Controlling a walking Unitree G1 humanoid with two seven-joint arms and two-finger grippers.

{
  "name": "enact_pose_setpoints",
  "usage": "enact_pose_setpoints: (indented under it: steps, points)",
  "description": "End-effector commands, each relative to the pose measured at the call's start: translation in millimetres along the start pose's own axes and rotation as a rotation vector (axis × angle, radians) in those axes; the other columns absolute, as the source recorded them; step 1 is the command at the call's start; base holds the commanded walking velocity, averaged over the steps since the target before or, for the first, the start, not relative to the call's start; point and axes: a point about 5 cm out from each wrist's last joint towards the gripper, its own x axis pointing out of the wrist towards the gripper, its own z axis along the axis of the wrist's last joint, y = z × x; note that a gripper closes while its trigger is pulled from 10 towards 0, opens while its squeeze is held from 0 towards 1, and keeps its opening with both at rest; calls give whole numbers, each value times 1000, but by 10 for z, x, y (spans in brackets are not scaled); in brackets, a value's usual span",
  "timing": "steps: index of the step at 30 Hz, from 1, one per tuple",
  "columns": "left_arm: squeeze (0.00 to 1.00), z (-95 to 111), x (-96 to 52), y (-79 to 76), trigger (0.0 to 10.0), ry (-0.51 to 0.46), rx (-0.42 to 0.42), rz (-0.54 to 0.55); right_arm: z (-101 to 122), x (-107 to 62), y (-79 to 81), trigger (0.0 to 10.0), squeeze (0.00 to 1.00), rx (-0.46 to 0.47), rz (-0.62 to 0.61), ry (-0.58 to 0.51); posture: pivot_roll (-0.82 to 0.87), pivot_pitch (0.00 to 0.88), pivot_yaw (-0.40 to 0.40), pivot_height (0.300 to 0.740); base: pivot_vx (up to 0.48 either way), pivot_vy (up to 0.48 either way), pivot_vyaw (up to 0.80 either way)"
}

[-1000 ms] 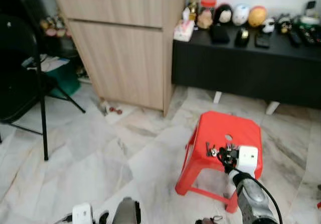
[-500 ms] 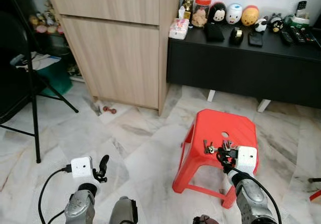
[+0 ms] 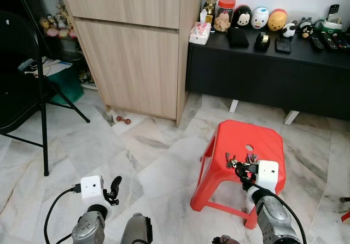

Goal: Hang keys on a hook

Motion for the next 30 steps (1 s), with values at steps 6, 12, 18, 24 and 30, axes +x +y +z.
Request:
enact_pose_setpoints:
  steps: [6, 12, 18, 24, 30]
  points:
    - [0, -45, -10, 42, 10000, 40, 5, 6, -32, -9, -10, 10000, 0, 6, -8, 21, 92, 94, -29, 642, 327, 0, 0]
    - [0, -56, -8, 24, 10000, 45, 3, 2, -32, -10, -11, 10000, 0, 4, -11, 20, 89, 94, -29, 642, 334, 0, 0]
    - [0, -58, -8, 17, 10000, 45, 2, 1, -38, -14, -16, 10000, 0, 3, -15, 23, 90, 94, -29, 642, 340, 0, 0]
    - [0, -62, -13, 20, 10000, 45, 4, -2, -51, -18, -13, 10000, 0, 6, -18, 28, 93, 94, -28, 642, 345, 0, 0]
    - [0, -84, -23, 24, 10000, 58, 7, -1, -66, -22, -18, 10000, 0, 4, -22, 37, 91, 95, -27, 642, 259, 0, 0]
